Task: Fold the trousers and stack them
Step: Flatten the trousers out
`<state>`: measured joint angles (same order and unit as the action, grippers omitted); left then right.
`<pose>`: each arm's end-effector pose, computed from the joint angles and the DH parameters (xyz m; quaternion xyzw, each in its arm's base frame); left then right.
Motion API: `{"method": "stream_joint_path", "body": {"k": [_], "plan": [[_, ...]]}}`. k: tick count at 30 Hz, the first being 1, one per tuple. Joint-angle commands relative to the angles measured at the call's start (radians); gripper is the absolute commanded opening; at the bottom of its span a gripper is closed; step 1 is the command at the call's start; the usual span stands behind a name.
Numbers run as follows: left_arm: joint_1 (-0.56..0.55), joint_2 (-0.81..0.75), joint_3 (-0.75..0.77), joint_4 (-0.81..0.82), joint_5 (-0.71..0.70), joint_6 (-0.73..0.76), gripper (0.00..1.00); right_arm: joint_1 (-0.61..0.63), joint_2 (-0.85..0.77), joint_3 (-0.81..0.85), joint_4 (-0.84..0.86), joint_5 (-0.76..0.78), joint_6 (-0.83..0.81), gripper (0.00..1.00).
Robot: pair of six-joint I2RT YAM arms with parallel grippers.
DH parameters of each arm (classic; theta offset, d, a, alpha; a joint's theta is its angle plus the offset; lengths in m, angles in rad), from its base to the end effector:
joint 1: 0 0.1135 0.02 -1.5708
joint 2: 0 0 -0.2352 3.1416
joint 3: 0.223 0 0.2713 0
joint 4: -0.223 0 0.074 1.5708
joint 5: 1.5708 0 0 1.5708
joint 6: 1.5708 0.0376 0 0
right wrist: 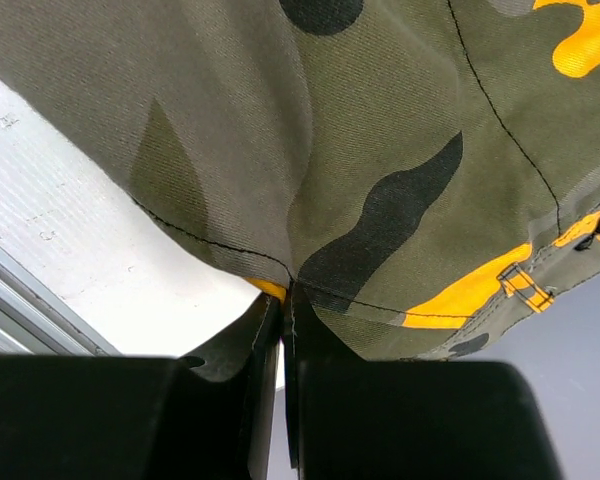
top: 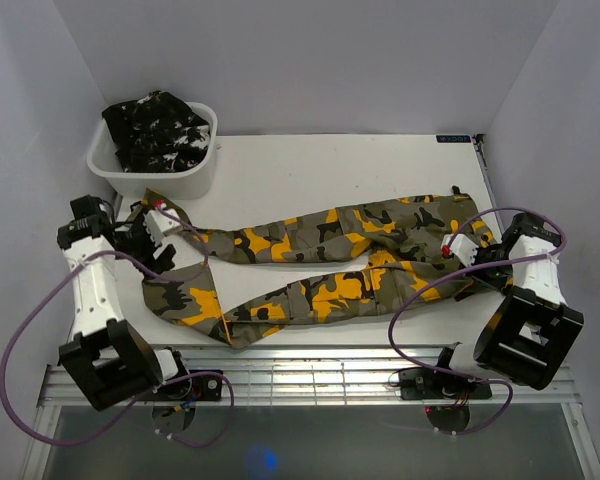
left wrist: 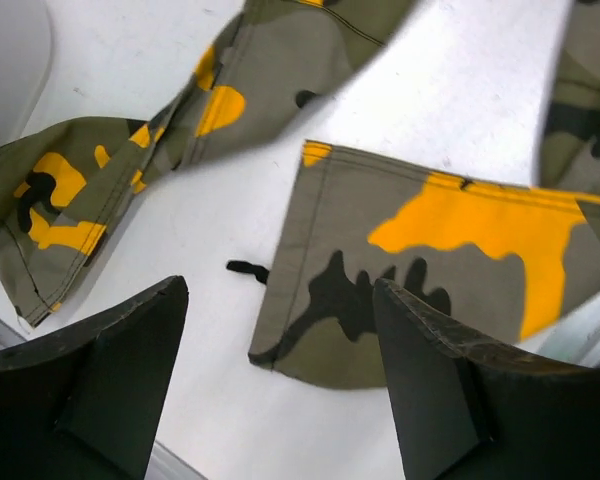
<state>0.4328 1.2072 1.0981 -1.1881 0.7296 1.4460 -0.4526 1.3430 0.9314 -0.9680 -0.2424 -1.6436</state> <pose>0.2224 0.0752 0.2659 0.4916 0.7856 -0.1058 0.3605 0.2327 -0.1031 0.1833 -0.5638 0.8116 -0.0220 0.1516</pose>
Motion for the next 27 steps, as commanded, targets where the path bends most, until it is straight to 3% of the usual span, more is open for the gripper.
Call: {"method": "stream_joint_path", "body": {"k": [1,5,8,17,21,24,25,27], "plan": [[-0.044,0.122,0.080,0.094,0.065,-0.266,0.86,-0.006,-0.022,-0.011,0.011,0.002,-0.013,0.08],[-0.243,0.251,0.091,0.197,-0.080,-0.485,0.85,-0.006,-0.005,0.000,0.006,0.003,-0.002,0.08],[-0.325,0.334,0.062,0.275,-0.182,-0.545,0.83,-0.006,0.015,0.012,0.003,0.006,0.007,0.08],[-0.374,0.515,0.051,0.384,-0.403,-0.543,0.79,-0.006,0.039,0.058,-0.020,-0.008,0.025,0.08],[-0.391,0.525,0.002,0.377,-0.441,-0.515,0.69,-0.006,0.044,0.058,-0.015,-0.008,0.037,0.08],[-0.401,0.522,-0.068,0.383,-0.456,-0.484,0.57,-0.006,0.059,0.061,-0.011,-0.003,0.054,0.08],[-0.402,0.522,-0.085,0.412,-0.470,-0.478,0.47,-0.006,0.065,0.061,-0.008,-0.003,0.059,0.08],[-0.402,0.532,-0.096,0.447,-0.475,-0.475,0.38,-0.006,0.071,0.064,-0.003,-0.009,0.073,0.08]]}}
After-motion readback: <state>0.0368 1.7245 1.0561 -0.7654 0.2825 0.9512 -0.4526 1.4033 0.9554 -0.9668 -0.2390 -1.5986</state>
